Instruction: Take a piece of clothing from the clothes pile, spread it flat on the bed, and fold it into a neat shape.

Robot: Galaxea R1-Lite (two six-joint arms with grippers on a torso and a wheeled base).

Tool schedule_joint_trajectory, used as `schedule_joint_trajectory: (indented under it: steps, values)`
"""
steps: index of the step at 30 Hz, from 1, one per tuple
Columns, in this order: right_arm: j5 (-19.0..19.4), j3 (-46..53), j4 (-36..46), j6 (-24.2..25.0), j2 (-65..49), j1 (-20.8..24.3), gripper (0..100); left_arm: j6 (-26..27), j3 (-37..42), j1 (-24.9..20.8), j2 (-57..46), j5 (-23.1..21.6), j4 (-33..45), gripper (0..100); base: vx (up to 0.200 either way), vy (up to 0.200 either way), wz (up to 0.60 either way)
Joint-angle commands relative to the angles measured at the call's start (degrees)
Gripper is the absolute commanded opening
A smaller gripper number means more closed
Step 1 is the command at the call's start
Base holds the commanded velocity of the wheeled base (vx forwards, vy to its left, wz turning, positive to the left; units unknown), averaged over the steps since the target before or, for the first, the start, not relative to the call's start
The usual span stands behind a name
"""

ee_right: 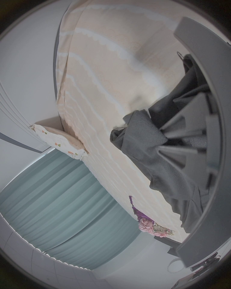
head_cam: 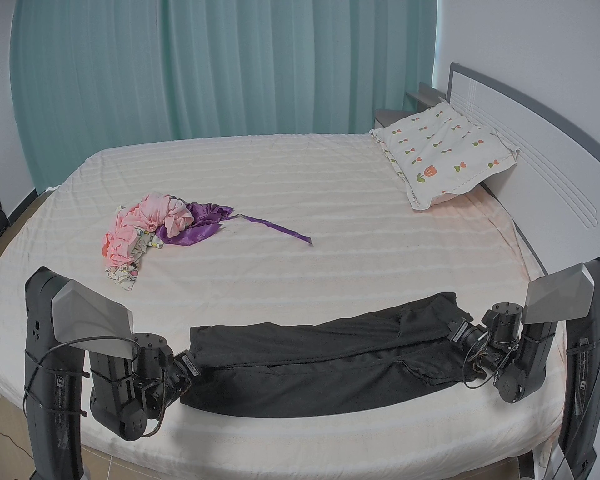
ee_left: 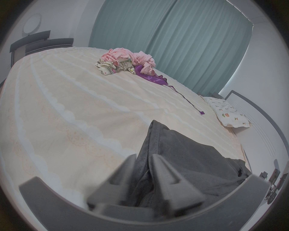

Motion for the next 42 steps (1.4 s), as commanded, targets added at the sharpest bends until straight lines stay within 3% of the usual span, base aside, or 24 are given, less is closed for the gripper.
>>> schedule_joint_trajectory:
  steps: [1, 8, 12, 19, 22, 24, 27, 30, 32, 42]
  values:
    - [0.0, 0.8, -0.5, -1.0, 0.5, 0.4, 100, 0.7, 0.4, -0.1, 0.0, 0.0, -1.0, 100, 0.0, 0.0, 0.0]
    - [0.0, 0.8, -0.4, -0.8, -3.2, 0.3, 100, 0.9, 1.4, -0.1, -5.0, 0.1, -1.0, 100, 0.0, 0.0, 0.0]
    - [0.0, 0.8, 0.5, -0.8, -7.6, -0.2, 100, 0.8, 1.6, 1.9, -10.5, 0.0, -1.0, 100, 0.0, 0.0, 0.0]
    - [0.7, -0.6, 1.6, -0.6, -7.8, -2.5, 100, 0.2, -1.2, 5.0, -10.1, -1.3, -1.0, 100, 0.0, 0.0, 0.0]
    - [1.7, -0.8, 1.6, -0.3, -5.8, -2.9, 100, -2.0, -4.0, 5.2, -6.9, -2.9, -1.0, 100, 0.0, 0.0, 0.0]
    - [1.9, -1.7, 1.7, 0.1, -4.7, -2.9, 100, -3.5, -7.0, 5.1, -4.7, -8.0, -1.0, 100, 0.0, 0.0, 0.0]
    - [2.5, -2.0, 1.7, 1.4, -3.9, -2.9, 100, -3.6, -8.5, 5.0, -3.6, -11.3, -0.8, 100, 0.0, 0.0, 0.0]
    - [3.6, -1.9, 1.7, 2.4, -3.8, -2.9, 100, -3.6, -8.8, 5.0, -3.4, -11.9, -0.2, 100, 0.0, 0.0, 0.0]
    - [7.3, -1.5, 1.8, 4.2, -4.1, -3.5, 100, -3.6, -10.2, 5.3, -3.0, -13.0, 2.5, 100, 0.0, 0.0, 0.0]
    - [7.9, -1.7, 2.2, 4.4, -3.6, -3.5, 100, -3.6, -11.4, 6.1, -1.2, -16.3, 3.7, 100, 0.0, 0.0, 0.0]
